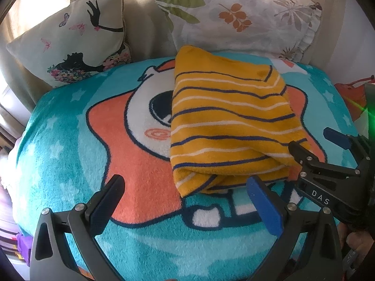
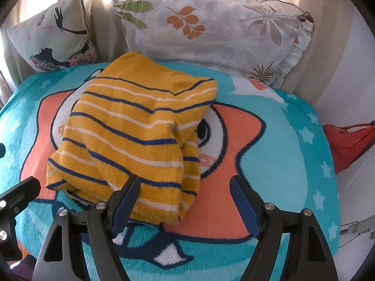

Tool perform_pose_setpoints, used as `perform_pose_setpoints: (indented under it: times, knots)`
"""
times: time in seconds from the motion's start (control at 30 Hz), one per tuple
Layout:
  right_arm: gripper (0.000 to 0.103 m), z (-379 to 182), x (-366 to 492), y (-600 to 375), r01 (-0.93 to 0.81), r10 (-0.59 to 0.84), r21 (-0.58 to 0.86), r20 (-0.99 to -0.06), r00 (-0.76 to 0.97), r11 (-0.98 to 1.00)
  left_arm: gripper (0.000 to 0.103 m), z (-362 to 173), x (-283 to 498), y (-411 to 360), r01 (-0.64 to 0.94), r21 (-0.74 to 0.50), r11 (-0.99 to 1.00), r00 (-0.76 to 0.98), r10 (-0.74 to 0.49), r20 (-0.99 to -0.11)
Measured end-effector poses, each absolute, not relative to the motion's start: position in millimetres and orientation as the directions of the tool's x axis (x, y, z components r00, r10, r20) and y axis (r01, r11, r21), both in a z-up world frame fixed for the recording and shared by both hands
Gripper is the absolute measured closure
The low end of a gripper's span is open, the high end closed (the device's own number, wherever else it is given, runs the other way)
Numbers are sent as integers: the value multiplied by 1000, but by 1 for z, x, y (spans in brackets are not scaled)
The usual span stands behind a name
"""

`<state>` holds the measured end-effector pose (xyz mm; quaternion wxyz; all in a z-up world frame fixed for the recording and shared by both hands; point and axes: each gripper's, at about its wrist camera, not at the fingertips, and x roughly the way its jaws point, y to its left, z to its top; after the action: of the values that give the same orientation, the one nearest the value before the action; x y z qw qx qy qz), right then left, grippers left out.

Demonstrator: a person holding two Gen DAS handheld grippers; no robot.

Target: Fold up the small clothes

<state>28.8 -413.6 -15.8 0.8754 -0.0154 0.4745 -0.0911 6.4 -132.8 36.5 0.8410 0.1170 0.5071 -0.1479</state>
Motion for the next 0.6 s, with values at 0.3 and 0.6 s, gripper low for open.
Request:
perform_pose_setpoints:
  times: [0.3, 0.6]
  knots:
    - [21, -11, 13, -415, 158, -184, -116, -823, 538, 981, 0, 41, -5, -136, 384, 45, 922, 449, -144, -882]
    - [21, -8, 1, -413, 161, -189, -119, -819, 542, 980, 0, 45, -12, -134, 386, 40, 922, 456, -153, -877]
